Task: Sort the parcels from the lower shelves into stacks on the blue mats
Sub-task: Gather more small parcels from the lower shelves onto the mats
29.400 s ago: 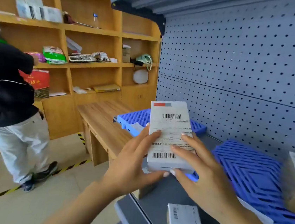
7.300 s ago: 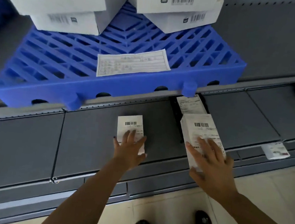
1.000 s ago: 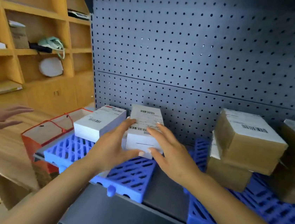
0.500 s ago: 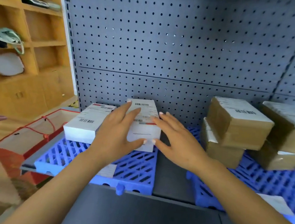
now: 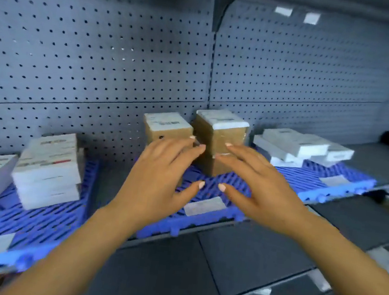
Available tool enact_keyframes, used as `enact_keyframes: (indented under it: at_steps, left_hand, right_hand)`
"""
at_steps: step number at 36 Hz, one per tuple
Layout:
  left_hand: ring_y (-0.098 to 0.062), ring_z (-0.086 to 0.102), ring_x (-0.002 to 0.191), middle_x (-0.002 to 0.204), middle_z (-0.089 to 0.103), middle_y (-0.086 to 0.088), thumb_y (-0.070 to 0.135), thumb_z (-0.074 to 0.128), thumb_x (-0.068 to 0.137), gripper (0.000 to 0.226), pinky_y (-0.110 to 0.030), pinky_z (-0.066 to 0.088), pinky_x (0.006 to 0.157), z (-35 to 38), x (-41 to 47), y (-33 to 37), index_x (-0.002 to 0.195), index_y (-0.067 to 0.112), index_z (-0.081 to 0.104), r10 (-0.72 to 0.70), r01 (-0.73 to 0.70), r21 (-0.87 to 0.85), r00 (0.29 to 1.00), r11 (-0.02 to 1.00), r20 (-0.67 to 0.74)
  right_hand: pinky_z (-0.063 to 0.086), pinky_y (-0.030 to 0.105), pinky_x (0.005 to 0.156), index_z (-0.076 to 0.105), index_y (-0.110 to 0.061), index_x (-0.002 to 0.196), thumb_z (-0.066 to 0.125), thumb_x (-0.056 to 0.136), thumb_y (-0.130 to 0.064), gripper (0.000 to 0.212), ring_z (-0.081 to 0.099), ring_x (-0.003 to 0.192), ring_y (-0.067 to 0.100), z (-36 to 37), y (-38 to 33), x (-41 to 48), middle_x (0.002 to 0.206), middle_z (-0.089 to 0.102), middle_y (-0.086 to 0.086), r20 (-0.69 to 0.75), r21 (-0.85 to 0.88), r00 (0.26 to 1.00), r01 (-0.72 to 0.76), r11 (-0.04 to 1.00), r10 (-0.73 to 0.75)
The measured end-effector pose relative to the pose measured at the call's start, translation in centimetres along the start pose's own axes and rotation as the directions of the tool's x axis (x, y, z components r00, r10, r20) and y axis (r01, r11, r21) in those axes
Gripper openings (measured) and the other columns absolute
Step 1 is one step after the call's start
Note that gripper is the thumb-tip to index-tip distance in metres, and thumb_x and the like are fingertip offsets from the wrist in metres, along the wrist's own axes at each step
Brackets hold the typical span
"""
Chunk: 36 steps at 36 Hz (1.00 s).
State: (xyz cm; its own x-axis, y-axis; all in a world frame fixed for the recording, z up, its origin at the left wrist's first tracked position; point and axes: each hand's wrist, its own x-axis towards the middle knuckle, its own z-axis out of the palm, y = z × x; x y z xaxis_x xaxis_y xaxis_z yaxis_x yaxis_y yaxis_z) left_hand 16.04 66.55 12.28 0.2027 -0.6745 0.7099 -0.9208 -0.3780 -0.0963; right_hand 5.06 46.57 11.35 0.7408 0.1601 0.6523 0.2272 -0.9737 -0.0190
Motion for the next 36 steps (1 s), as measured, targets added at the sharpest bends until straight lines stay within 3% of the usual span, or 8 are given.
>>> enact_keyframes:
  at_steps: [4,11,16,20,26,36]
  left_hand:
    - [-0.022,0.045,0.120,0.132,0.055,-0.008,0.045,0.053,0.085,0.058,-0.034,0.032,0.101,3.7,4.0,6.3,0.132,0.011,0.054,0.053,-0.056,-0.095,0.998,0.994,-0.031]
    - [-0.023,0.051,0.118,0.133,0.055,-0.005,0.046,0.053,0.084,0.057,-0.039,0.041,0.099,10.7,10.9,18.0,0.132,0.016,0.055,0.115,-0.115,-0.209,0.993,0.971,-0.015]
    - [-0.023,0.051,0.117,0.130,0.058,-0.004,0.050,0.047,0.082,0.058,-0.031,0.029,0.099,15.1,15.2,25.8,0.129,0.018,0.057,0.122,-0.099,-0.294,0.991,0.951,0.060]
    - [-0.023,0.051,0.120,0.133,0.056,-0.003,0.051,0.045,0.081,0.060,-0.034,0.033,0.101,18.0,18.1,31.0,0.131,0.019,0.056,0.172,-0.123,-0.365,0.980,0.923,0.105]
    - [-0.021,0.050,0.120,0.135,0.055,-0.001,0.052,0.044,0.082,0.060,-0.037,0.038,0.102,22.6,22.0,37.8,0.132,0.021,0.054,0.274,-0.194,-0.452,0.954,0.871,0.118]
    - [-0.016,0.040,0.127,0.140,0.049,0.003,0.042,0.065,0.085,0.059,-0.033,0.030,0.104,33.0,27.9,47.2,0.138,0.023,0.047,0.445,-0.305,-0.565,0.887,0.767,0.125]
  right_hand:
    - [0.038,0.040,0.106,0.050,-0.016,0.137,0.048,0.094,-0.041,0.050,0.043,0.131,0.028,-4.0,4.7,-5.5,0.143,0.045,0.008,0.000,-0.053,0.998,-0.056,0.997,0.056]
    - [0.036,0.036,0.107,0.052,-0.015,0.135,0.049,0.091,-0.040,0.051,0.045,0.130,0.026,-12.1,12.8,-14.9,0.142,0.047,0.010,0.015,-0.195,0.985,-0.167,0.966,0.173]
    - [0.041,0.037,0.104,0.053,-0.015,0.134,0.048,0.090,-0.042,0.052,0.044,0.130,0.025,-17.4,17.5,-21.0,0.141,0.047,0.010,0.015,-0.289,0.962,-0.258,0.922,0.273]
    - [0.043,0.044,0.102,0.049,-0.016,0.137,0.047,0.092,-0.043,0.052,0.045,0.129,0.027,-20.8,20.7,-25.8,0.142,0.045,0.011,0.011,-0.333,0.934,-0.334,0.882,0.358]
    - [0.043,0.044,0.103,0.049,-0.014,0.138,0.044,0.094,-0.044,0.054,0.045,0.130,0.028,-24.1,24.8,-32.3,0.141,0.047,0.012,-0.024,-0.379,0.876,-0.454,0.806,0.482]
    - [0.041,0.042,0.105,0.049,-0.017,0.138,0.057,0.089,-0.038,0.054,0.044,0.130,0.028,-26.4,33.4,-40.7,0.141,0.048,0.010,-0.052,-0.455,0.751,-0.604,0.654,0.658]
